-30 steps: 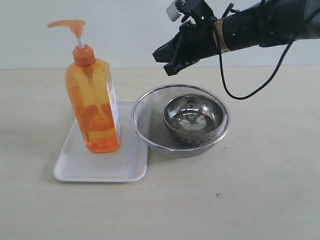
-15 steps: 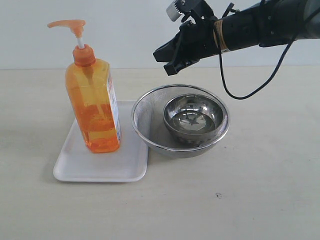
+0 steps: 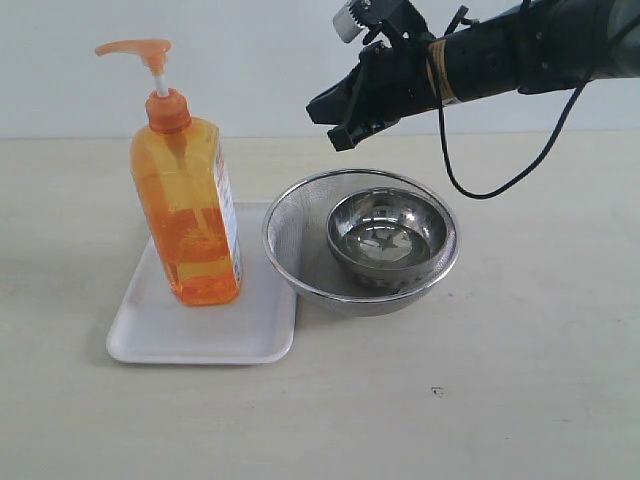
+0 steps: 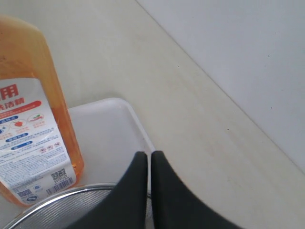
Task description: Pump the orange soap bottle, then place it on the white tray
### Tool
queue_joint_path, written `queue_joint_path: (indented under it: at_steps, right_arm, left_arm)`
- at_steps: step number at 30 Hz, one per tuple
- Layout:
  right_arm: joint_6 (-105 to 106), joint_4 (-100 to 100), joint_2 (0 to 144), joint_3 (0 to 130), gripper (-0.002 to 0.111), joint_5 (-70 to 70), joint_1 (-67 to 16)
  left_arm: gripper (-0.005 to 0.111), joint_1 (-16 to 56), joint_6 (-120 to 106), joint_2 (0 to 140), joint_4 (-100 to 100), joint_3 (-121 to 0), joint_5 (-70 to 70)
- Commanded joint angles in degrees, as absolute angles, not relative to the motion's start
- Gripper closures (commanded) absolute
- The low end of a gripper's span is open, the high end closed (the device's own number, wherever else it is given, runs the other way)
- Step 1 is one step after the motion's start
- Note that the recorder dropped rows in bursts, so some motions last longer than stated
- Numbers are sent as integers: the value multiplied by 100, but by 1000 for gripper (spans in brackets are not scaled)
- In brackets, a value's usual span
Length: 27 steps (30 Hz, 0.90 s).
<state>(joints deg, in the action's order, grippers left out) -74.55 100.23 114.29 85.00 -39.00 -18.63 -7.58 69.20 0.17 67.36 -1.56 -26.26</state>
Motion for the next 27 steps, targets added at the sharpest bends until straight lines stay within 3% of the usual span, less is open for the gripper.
queue_joint_path:
  at_steps: [1, 12, 17, 22, 27]
  right_arm:
    - [-7458, 9995, 11379, 8525, 109, -3878, -1821]
    - [-7458, 9995, 11379, 8525, 109, -3878, -1821]
    - [-7458, 9995, 11379, 8525, 109, -3878, -1821]
    - [-7458, 9995, 11379, 8525, 109, -3878, -1821]
    - [-7458, 9995, 11379, 8525, 109, -3878, -1821]
  left_arm:
    - [102, -730, 7093, 0, 6820, -126, -2627]
    - [102, -741, 6898, 0, 6481, -126, -3033]
    - [102, -741, 4193, 0, 5525, -126, -3508]
    - [102, -741, 1639, 0, 3280, -126, -2640]
    - [102, -741, 1196, 0, 1583, -54, -1182]
